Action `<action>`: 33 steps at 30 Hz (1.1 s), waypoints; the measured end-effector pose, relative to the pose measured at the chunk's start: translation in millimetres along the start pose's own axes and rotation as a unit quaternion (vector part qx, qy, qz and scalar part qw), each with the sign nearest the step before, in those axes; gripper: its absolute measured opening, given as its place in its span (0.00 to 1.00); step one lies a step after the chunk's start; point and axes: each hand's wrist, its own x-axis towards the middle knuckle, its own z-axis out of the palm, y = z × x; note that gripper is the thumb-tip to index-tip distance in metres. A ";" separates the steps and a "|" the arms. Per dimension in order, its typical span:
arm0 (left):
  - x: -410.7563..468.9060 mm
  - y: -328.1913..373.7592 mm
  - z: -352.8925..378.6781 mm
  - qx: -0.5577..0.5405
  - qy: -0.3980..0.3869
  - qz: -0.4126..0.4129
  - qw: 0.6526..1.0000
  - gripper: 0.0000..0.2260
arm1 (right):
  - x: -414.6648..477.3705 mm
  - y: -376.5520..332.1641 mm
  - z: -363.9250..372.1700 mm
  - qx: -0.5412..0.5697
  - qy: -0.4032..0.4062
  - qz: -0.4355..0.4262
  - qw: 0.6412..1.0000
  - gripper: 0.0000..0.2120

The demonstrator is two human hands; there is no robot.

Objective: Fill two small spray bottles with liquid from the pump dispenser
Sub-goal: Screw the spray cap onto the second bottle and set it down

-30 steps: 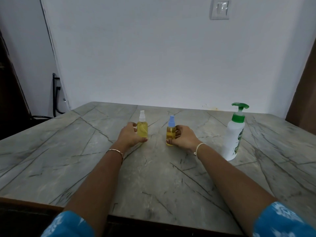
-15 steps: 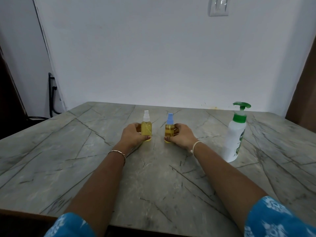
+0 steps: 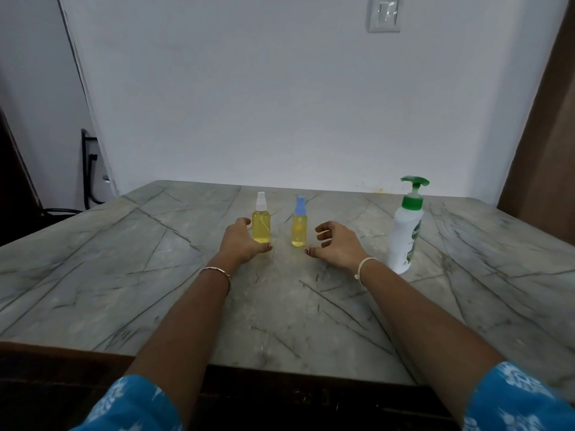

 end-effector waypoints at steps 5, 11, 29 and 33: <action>-30.2 11.9 3.9 0.016 0.010 0.011 1.000 0.34 | -40.1 4.4 -23.7 -0.059 0.016 -0.035 0.998 0.17; -58.8 23.6 3.9 0.041 -0.031 0.047 0.998 0.29 | -84.5 12.6 -62.8 -0.034 0.124 -0.007 0.992 0.10; -85.8 63.9 36.0 0.180 -0.217 0.188 0.941 0.28 | -76.2 59.8 -116.4 0.138 0.097 0.106 0.980 0.49; -78.8 65.4 40.2 0.187 -0.227 0.191 0.937 0.29 | -70.6 58.6 -116.3 0.171 0.070 0.086 0.979 0.45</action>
